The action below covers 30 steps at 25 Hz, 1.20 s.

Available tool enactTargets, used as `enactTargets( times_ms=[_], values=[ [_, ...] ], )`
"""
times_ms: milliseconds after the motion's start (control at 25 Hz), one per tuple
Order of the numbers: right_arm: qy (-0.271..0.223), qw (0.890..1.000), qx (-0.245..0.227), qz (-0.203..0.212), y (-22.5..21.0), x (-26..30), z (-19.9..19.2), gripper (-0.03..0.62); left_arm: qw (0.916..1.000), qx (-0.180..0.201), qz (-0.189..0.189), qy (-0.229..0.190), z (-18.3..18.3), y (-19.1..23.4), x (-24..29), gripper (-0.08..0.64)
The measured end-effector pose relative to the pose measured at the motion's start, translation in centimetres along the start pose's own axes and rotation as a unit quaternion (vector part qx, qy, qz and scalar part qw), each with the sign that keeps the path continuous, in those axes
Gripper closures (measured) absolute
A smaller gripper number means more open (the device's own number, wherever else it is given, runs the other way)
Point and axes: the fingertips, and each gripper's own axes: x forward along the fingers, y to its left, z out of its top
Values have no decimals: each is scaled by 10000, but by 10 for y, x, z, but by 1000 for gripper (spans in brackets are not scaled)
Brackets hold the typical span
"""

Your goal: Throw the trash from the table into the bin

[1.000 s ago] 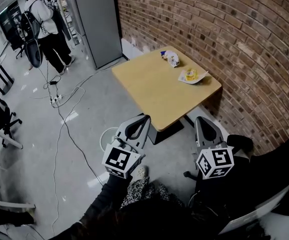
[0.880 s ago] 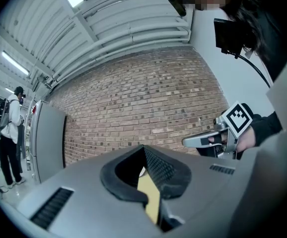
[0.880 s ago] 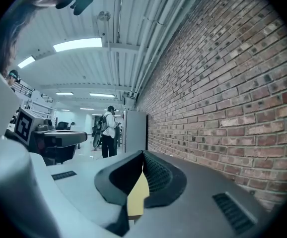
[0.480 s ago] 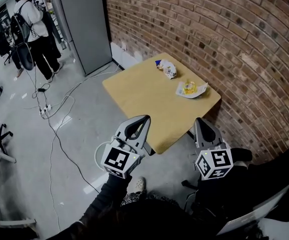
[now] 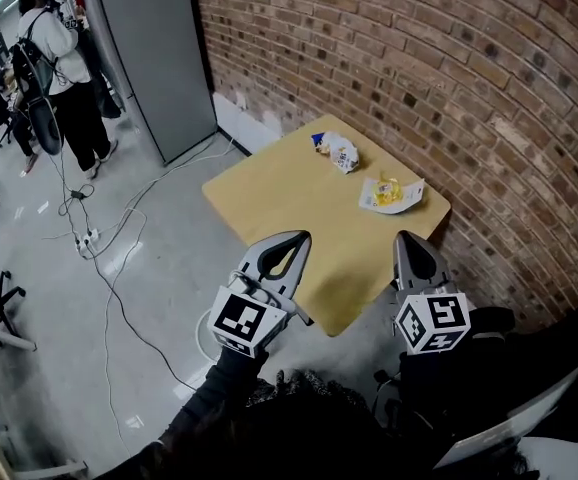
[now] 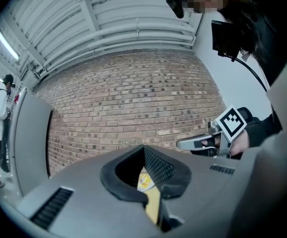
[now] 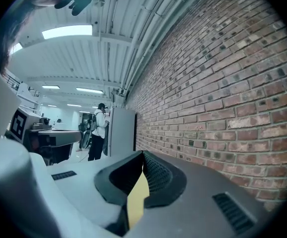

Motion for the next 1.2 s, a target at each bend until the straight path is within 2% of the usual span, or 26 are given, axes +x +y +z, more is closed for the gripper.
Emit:
enactTargets(
  times_ms=[280,520,1200],
  values=[
    [30,9998,59,-179,-10,29,-7,583,10000,44,-62,39,-5,26,12,555],
    [224,9996,-31,-156,-22,47,-22,581,9997,-127,-45,188,-26,37,35,555],
    [335,9992,138,-158,-119,147,-42,581,9988,-158,-208,423,-57,67,165,555]
  ],
)
